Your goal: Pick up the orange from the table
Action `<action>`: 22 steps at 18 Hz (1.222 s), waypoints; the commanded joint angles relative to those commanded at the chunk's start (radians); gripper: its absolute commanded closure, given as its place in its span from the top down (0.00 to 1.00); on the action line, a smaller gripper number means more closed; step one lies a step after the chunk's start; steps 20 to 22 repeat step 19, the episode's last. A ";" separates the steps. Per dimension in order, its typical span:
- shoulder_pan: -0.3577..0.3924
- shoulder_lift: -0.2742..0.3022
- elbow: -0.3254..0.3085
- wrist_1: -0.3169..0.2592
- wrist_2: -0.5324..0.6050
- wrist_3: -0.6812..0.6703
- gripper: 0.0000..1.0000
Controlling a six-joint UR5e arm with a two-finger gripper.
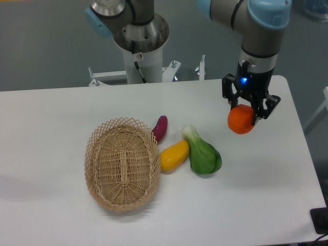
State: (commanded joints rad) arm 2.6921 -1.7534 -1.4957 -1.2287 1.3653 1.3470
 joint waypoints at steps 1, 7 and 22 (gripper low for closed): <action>0.000 0.000 0.006 0.000 0.000 -0.003 0.50; 0.000 0.009 0.005 -0.006 -0.003 -0.006 0.50; 0.000 0.009 -0.003 -0.005 0.000 -0.006 0.50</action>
